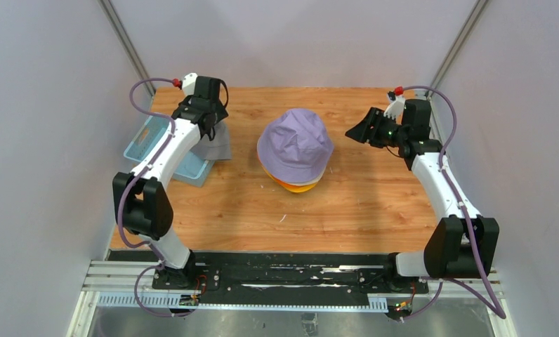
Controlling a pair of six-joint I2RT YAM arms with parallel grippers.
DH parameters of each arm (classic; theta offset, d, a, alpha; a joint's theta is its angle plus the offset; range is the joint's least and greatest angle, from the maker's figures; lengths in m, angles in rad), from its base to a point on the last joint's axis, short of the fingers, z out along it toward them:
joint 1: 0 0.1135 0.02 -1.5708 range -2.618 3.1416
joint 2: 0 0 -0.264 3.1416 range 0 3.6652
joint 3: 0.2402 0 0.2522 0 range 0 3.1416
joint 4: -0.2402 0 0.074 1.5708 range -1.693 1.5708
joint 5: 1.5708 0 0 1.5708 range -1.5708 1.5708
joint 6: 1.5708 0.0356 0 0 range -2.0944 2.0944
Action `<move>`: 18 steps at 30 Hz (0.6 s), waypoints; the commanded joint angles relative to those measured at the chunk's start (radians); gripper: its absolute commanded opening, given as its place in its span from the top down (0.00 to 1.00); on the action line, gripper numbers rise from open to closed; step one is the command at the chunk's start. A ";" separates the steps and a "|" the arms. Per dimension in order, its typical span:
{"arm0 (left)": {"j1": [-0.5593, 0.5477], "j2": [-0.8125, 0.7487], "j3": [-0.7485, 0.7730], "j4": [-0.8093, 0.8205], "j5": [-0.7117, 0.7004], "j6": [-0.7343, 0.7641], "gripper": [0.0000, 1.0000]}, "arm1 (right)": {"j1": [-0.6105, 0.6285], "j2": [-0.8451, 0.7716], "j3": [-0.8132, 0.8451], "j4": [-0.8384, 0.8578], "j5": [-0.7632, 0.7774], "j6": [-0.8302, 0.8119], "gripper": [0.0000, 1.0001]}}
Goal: Stack the hats
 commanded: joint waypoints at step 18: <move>0.047 0.140 0.150 -0.067 0.002 -0.096 0.84 | -0.014 0.009 0.027 0.014 -0.038 0.007 0.45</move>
